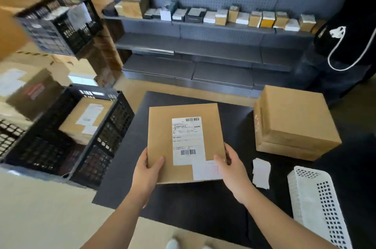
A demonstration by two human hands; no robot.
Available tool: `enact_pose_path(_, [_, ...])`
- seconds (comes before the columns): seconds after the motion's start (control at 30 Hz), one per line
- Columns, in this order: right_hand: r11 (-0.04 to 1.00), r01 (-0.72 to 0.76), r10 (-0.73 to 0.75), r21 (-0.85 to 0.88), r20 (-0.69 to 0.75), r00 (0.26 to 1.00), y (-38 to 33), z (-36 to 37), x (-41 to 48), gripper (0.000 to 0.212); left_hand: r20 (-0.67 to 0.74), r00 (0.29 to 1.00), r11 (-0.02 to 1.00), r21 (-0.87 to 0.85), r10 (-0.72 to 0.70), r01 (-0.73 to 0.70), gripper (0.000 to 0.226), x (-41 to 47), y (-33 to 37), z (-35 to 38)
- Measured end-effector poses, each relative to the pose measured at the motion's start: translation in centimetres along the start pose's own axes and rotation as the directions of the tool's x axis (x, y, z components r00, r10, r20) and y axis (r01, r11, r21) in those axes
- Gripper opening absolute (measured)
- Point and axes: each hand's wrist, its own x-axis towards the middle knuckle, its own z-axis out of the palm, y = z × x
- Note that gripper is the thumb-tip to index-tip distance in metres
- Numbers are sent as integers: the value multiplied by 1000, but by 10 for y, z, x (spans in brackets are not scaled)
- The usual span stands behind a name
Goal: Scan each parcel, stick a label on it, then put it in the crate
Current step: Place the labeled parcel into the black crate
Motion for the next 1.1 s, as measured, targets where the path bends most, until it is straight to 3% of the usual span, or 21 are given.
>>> enact_pose_path(0.2, [972, 229, -198, -45, 355, 913, -69, 73, -7, 47, -380, 925, 978, -197, -8, -73, 40, -51, 7, -83])
enact_pose_path(0.27, [958, 282, -228, -47, 466, 855, -86, 105, -20, 49, -473, 881, 965, -243, -29, -98, 40, -74, 3, -115])
enact_pose_path(0.4, [928, 373, -271, -21, 649, 711, -114, 173, -59, 50, -641, 759, 947, -300, -112, -113, 60, -118, -17, -182])
enact_pose_path(0.5, [900, 435, -285, -13, 739, 611, -128, 232, -90, 55, -737, 659, 923, -344, -153, -171, 56, -151, -29, -231])
enact_pose_path(0.63, [877, 480, -296, 35, 826, 480, -138, 316, -131, 51, -819, 542, 906, -358, -188, -226, 55, -186, -44, -294])
enact_pose_path(0.73, [866, 495, -303, 65, 857, 417, -142, 376, -162, 50, -854, 481, 910, -344, -200, -232, 39, -204, -59, -346])
enact_pose_path(0.93, [848, 518, -323, 111, 883, 341, -149, 476, -203, 40, -875, 435, 919, -330, -212, -215, 45, -213, -86, -442])
enact_pose_path(1.1, [853, 512, -302, 97, 893, 334, -155, 540, -211, 41, -867, 430, 913, -360, -251, -194, 52, -201, -95, -502])
